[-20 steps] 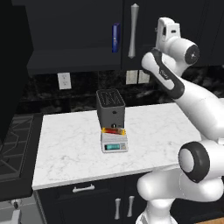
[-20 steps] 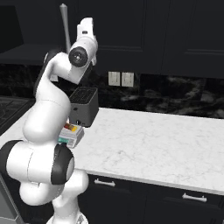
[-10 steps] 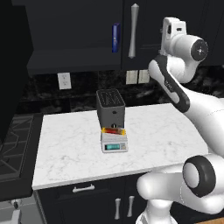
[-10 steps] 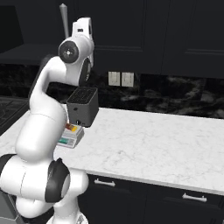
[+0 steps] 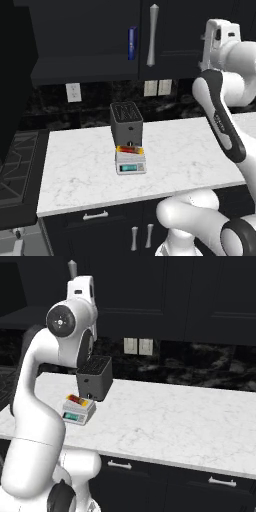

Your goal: Pick the bar and place it on the digital scale for weighing, and close the cabinet.

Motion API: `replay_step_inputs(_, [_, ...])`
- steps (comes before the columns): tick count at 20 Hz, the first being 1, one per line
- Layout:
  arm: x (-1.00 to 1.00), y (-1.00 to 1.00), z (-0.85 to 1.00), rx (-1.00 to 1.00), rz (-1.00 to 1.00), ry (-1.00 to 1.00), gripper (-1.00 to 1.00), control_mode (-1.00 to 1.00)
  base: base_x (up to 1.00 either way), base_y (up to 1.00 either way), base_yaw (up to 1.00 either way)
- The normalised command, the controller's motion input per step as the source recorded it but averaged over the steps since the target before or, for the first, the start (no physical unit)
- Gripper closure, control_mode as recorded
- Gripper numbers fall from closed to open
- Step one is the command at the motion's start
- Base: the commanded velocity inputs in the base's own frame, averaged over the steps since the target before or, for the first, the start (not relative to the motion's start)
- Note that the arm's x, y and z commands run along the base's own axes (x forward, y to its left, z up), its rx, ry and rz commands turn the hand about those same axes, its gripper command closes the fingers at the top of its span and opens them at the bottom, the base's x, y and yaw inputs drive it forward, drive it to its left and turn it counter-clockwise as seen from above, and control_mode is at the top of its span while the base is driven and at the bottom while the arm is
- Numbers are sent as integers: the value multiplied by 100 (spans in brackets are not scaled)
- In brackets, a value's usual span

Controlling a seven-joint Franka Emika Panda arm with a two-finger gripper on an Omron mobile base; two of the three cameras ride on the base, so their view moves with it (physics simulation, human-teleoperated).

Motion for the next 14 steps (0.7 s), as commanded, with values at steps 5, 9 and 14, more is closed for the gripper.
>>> replay_step_inputs(5, [-100,0,-19,-4,12,-25,-100,-100,0,0,0])
replay_step_inputs(9, [-100,13,-20,-12,11,-46,-100,-100,0,0,0])
replay_step_inputs(14, [-100,64,-7,-3,2,-50,-100,-100,0,0,0])
